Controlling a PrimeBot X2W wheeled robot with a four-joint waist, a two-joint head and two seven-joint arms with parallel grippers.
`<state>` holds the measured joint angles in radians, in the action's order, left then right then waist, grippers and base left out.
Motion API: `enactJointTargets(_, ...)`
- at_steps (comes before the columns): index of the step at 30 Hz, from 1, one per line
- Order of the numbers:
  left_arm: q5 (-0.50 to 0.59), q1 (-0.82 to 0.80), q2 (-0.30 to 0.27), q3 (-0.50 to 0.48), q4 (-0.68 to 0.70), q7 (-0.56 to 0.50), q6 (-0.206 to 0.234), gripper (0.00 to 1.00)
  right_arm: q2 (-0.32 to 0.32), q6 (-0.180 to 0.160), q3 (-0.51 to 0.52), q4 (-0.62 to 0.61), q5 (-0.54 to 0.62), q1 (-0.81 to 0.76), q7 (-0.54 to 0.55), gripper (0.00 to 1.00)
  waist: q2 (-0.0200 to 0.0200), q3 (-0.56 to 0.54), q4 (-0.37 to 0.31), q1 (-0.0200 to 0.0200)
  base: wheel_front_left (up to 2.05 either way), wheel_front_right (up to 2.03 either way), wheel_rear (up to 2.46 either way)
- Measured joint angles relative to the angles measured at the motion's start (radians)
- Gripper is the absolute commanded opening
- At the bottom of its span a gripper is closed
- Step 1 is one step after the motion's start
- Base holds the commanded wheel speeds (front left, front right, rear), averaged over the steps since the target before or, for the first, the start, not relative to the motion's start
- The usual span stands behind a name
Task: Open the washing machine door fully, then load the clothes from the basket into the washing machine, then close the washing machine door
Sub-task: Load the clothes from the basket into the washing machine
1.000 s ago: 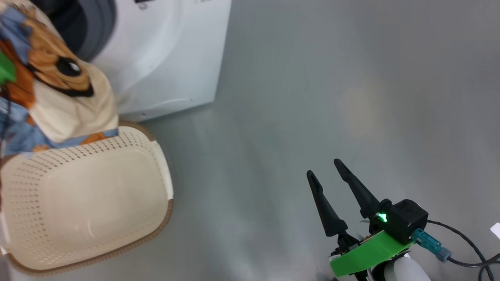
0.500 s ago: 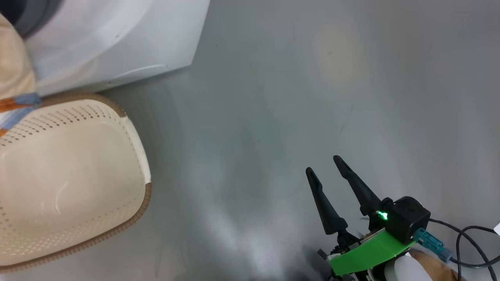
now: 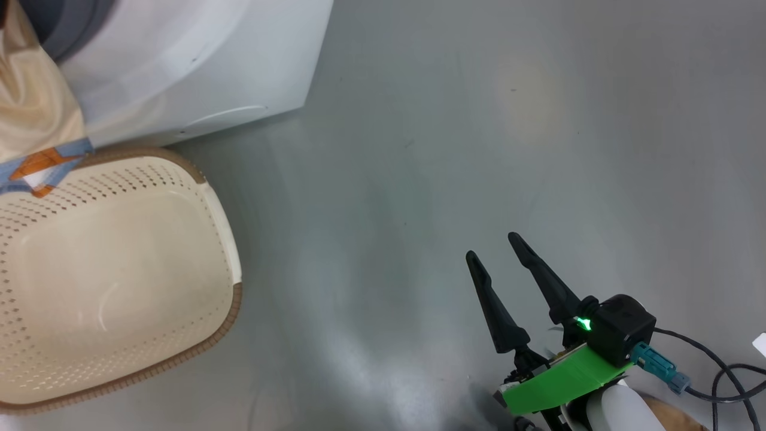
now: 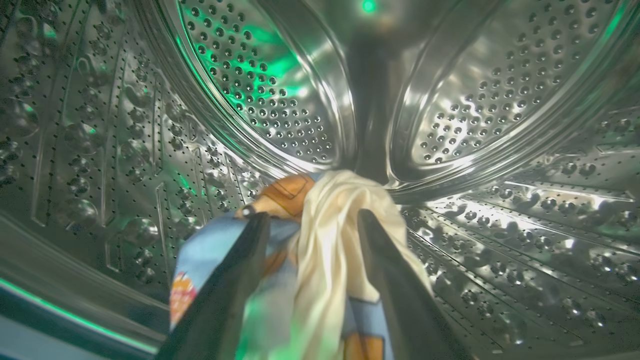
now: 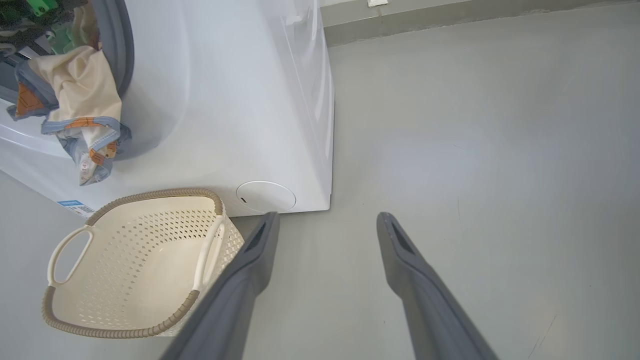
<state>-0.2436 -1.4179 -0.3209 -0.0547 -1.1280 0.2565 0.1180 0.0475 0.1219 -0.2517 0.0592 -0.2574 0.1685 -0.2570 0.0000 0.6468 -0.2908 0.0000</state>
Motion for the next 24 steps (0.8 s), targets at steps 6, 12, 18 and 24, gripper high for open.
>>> enactJointTargets(6, -0.003, 0.028, 0.033, -0.002, -0.031, 0.0, 0.031, 1.0, 0.0, 0.0, 0.001, 0.009, 0.0, 0.0, 0.0, 1.0, 0.0, -0.041, 0.012, 0.0, 0.0, 0.0, 0.0)
enactJointTargets(12, -0.003, 0.097, 0.072, -0.002, -0.031, 0.0, 0.062, 1.0, 0.0, 0.0, 0.003, 0.021, 0.0, -0.002, 0.0, 1.0, 0.0, -0.09, 0.032, 0.0, 0.0, 0.0, 0.0)
enactJointTargets(18, -0.009, 0.153, 0.11, -0.004, -0.003, 0.0, 0.071, 1.0, 0.001, 0.0, 0.018, 0.023, 0.001, -0.002, 0.0, 1.0, 0.0, -0.127, 0.064, -0.0001, 0.0, 0.0, 0.0)
enactJointTargets(24, -0.007, 0.256, 0.193, 0.024, 0.073, 0.0, 0.02, 1.0, 0.003, 0.0, 0.063, 0.023, 0.021, -0.002, 0.0, 1.0, 0.0, -0.138, 0.123, -0.0001, 0.0, 0.0, 0.0)
